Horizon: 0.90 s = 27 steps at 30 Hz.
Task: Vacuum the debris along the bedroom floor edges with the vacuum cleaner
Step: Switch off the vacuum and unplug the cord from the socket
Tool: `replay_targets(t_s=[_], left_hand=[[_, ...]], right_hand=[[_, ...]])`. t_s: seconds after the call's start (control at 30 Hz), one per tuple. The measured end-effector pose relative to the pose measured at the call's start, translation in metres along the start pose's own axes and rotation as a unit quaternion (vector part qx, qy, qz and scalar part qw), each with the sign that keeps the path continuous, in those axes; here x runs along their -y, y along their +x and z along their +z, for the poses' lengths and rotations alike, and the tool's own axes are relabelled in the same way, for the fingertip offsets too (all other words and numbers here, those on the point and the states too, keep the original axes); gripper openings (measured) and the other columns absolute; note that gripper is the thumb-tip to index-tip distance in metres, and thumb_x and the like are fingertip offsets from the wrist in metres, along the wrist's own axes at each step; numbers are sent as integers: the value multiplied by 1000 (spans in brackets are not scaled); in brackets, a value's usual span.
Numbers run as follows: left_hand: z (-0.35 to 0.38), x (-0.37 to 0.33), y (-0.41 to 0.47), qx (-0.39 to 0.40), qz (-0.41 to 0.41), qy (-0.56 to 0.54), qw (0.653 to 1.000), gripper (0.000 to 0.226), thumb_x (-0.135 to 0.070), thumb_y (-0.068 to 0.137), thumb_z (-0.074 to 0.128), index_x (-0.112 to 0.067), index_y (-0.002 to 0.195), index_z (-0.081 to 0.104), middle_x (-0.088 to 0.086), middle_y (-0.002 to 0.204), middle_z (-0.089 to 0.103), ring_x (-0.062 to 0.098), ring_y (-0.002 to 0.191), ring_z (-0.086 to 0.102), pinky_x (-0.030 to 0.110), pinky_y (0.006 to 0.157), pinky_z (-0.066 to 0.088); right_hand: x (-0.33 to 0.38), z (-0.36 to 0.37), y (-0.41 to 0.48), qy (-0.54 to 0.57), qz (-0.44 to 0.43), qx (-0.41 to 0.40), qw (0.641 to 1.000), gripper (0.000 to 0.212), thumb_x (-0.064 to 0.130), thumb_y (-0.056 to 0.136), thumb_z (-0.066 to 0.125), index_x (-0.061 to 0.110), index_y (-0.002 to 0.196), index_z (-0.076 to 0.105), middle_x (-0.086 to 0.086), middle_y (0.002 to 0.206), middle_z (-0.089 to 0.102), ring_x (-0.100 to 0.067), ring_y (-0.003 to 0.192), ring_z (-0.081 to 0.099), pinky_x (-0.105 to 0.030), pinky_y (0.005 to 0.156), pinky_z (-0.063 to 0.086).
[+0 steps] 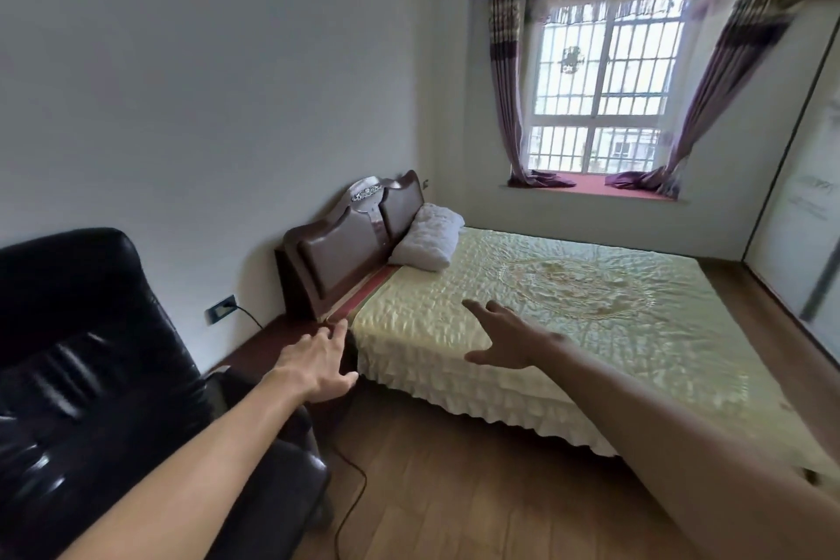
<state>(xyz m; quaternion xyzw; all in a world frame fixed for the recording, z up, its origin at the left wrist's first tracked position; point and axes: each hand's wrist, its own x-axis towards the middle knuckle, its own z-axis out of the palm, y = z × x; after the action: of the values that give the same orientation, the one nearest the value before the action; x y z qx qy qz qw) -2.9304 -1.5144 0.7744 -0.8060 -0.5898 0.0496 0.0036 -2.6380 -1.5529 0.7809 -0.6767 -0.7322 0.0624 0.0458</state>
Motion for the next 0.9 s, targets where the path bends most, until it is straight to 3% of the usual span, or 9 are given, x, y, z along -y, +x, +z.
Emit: replay_targets(t_s=[0.3, 0.4, 0.53, 0.9], left_hand=[[-16, -148, 43, -3, 54, -4, 999, 86, -53, 91, 53, -17, 156, 9, 10, 156, 32, 31, 139, 39, 47, 109, 40], [-18, -190, 51, 4, 74, 2, 997, 89, -57, 91, 50, -22, 157, 2, 9, 159, 28, 31, 140, 38, 51, 112, 36], [-26, -235, 53, 4, 104, 2, 995, 90, -54, 93, 50, -21, 158, -4, 8, 163, 20, 30, 142, 35, 45, 111, 36], [-34, -251, 78, 11, 118, -11, 993, 90, -51, 92, 51, -21, 158, -3, 10, 162, 20, 30, 143, 32, 44, 112, 36]], right_hand=[[-142, -25, -45, -23, 58, 10, 998, 94, 55, 88, 64, 26, 157, 8, -12, 143, 40, -34, 126, 48, -45, 92, 49], [-175, -36, -66, -19, 84, 9, 996, 94, 53, 88, 65, 25, 157, 9, -14, 148, 36, -36, 132, 44, -49, 98, 47], [-210, -46, -90, -25, 110, -1, 994, 94, 56, 87, 64, 26, 157, 9, -14, 147, 38, -36, 132, 44, -48, 100, 46], [-242, -52, -94, -21, 141, 4, 990, 94, 56, 88, 64, 28, 158, 8, -13, 148, 37, -34, 135, 40, -44, 102, 43]])
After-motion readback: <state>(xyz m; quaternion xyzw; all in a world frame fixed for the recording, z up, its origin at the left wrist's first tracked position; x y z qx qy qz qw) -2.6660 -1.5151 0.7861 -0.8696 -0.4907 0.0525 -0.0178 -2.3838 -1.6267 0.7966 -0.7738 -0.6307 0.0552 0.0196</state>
